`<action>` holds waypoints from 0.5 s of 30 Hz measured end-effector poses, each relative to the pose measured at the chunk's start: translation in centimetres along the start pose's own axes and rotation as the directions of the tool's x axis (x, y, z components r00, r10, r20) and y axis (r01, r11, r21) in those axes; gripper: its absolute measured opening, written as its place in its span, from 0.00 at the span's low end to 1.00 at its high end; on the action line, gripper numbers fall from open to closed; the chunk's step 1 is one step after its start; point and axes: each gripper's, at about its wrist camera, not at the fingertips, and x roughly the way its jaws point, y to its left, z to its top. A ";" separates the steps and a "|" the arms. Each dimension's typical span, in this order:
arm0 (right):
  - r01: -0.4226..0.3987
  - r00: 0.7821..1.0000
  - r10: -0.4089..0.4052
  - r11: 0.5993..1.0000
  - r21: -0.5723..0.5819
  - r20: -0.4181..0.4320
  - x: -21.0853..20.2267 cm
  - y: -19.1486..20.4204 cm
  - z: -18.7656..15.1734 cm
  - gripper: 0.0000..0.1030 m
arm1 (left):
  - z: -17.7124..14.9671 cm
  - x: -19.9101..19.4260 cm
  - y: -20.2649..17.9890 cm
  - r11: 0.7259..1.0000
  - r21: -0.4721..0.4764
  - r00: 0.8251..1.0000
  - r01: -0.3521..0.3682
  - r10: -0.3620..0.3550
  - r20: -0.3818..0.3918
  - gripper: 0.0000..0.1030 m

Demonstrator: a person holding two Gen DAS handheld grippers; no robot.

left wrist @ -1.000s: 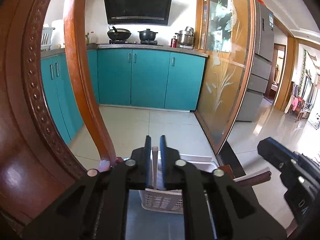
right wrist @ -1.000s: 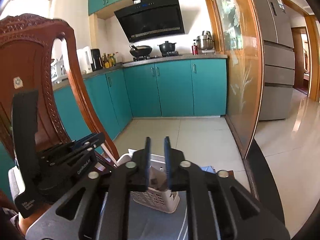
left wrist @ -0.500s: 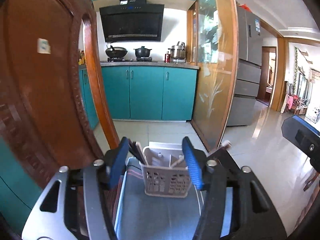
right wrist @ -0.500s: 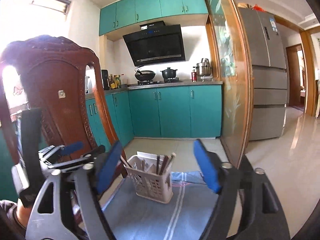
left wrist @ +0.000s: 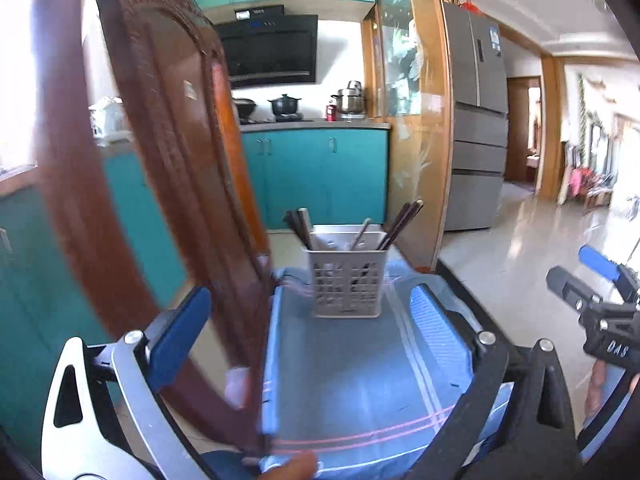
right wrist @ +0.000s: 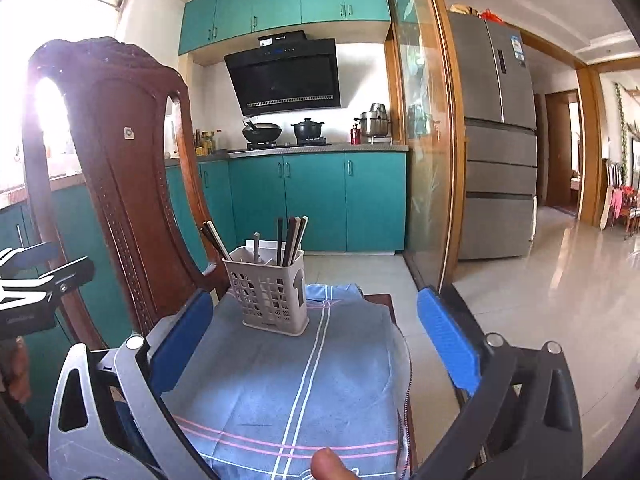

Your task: Organize utensils

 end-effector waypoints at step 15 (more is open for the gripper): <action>-0.058 0.996 0.063 0.994 -0.094 0.058 -2.1 2.6 0.2 0.97 | -0.8 -2.7 -0.8 1.000 0.020 0.999 0.009 -0.010 0.038 0.96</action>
